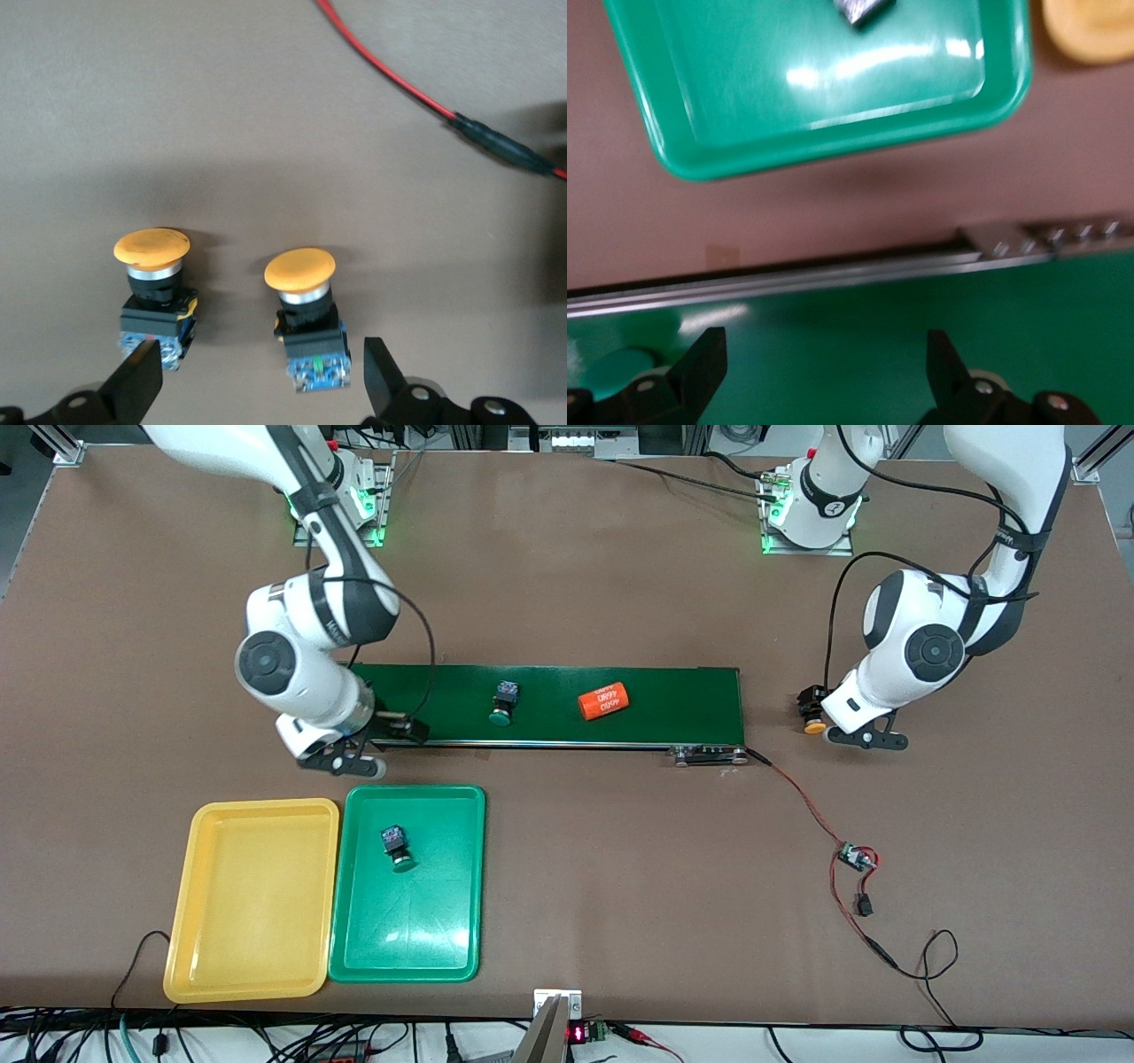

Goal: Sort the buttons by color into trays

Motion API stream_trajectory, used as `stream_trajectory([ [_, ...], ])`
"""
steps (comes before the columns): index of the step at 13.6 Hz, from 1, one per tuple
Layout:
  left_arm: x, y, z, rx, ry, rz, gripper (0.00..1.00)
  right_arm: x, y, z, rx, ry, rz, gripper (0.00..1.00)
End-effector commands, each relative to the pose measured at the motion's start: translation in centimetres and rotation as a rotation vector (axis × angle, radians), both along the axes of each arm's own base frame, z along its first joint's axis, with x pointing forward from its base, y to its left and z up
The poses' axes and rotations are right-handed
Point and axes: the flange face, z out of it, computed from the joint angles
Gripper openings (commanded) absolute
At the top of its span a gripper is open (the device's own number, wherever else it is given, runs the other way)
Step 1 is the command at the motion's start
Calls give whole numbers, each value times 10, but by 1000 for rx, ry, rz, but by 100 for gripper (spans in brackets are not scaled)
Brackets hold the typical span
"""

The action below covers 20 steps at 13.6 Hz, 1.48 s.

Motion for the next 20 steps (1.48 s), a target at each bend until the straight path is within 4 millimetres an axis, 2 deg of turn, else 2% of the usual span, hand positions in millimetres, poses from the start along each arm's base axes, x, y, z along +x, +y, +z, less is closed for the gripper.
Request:
stream_trajectory([
  [1, -7, -15, -14, 12, -17, 169, 100, -24, 25, -3, 9, 32, -39, 100],
  [4, -11, -19, -38, 8, -11, 174, 100, -36, 47, -6, 12, 42, 5, 100],
  [5, -12, -20, -39, 10, -9, 174, 100, -39, 52, -6, 8, 38, 31, 100],
  [6, -12, -21, -39, 10, -7, 166, 92, -40, 54, -7, 1, 32, 53, 100],
  [8, -12, -20, -40, 10, -4, 163, 60, -42, 62, -10, -35, 15, 109, 100],
  [10, -16, -20, -44, 19, 28, 168, 37, -39, 61, -8, -51, -1, 126, 100],
  [11, -19, -20, -44, 29, 61, 166, 29, -38, 61, -5, -50, -5, 120, 100],
  [12, -20, -21, -43, 32, 73, 163, 26, -36, 62, -3, -48, -10, 114, 100],
  [14, -22, -23, -38, 38, 93, 158, 25, -32, 64, 3, -44, -24, 71, 100],
  [16, -15, -29, -15, 40, 82, 146, 25, -30, 65, 0, -46, -21, 39, 100],
  [17, -7, -40, 3, 40, 76, 130, 25, -31, 65, -7, -52, -11, 30, 100],
  [18, 2, -57, 20, 38, 79, 103, 25, -32, 66, -13, -54, -4, 25, 100],
  [20, 12, -110, 51, 31, 73, 19, 25, -33, 67, -25, -60, 8, 28, 100],
])
